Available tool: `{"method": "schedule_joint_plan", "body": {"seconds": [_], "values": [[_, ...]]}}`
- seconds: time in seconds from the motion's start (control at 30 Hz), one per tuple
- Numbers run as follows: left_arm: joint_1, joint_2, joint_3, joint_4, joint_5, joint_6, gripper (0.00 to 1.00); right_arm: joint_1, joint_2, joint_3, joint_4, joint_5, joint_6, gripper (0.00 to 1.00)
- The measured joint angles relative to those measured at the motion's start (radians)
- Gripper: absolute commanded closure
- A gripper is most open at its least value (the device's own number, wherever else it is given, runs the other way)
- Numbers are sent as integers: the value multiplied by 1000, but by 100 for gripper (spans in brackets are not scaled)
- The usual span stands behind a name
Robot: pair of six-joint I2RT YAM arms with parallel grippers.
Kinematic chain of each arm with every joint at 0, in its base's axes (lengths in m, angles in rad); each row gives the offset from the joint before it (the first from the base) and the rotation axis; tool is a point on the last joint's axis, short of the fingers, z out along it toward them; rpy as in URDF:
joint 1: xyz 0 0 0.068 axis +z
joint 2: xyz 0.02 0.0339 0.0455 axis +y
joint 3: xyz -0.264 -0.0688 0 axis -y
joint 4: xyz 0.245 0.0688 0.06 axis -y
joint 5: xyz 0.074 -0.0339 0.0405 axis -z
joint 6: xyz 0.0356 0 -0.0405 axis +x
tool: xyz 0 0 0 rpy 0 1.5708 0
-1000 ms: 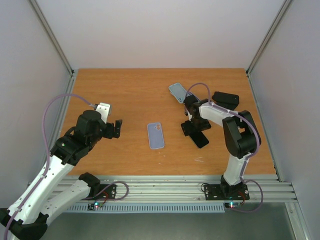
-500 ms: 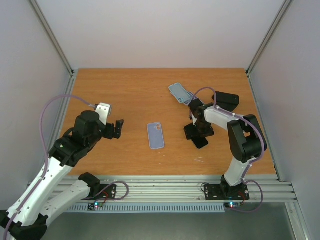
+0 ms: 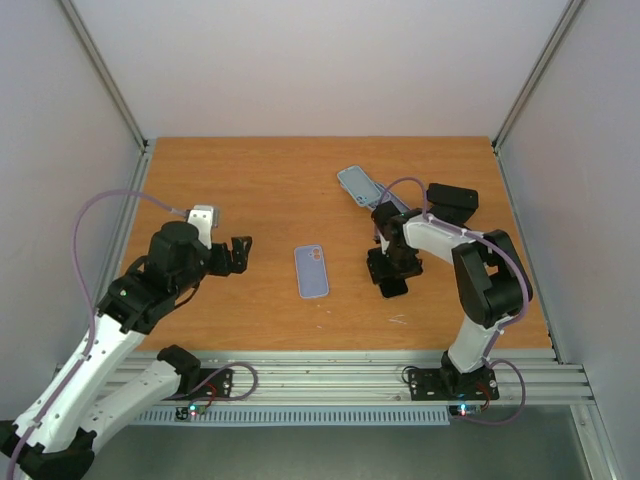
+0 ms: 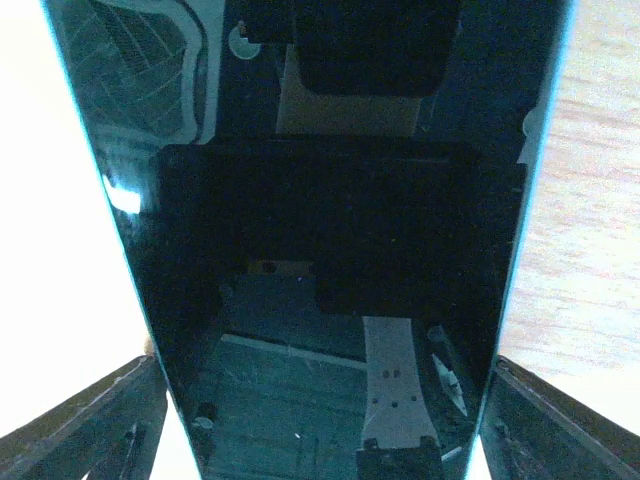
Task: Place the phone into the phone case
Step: Pick up the phone at the center of the board, then pass from the right arm to the left
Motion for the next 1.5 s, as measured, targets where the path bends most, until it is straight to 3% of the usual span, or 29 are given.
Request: {"method": "schedule_joint_plan", "body": {"seconds": [0.4,0.77,1.17,1.5], "values": [[0,-11,-143,54,96,-209,1,68,-29,-30,12,-39,27,39],[0,25,-281,264,293,-319,1,176,-110,-94,94,-101,102,57],[-88,117,-390,541,389,-452,3,351,-290,-100,183,-91,214,63],[-176,259,-414,767,407,-526,16,463,-443,-138,296,-37,312,66]]}}
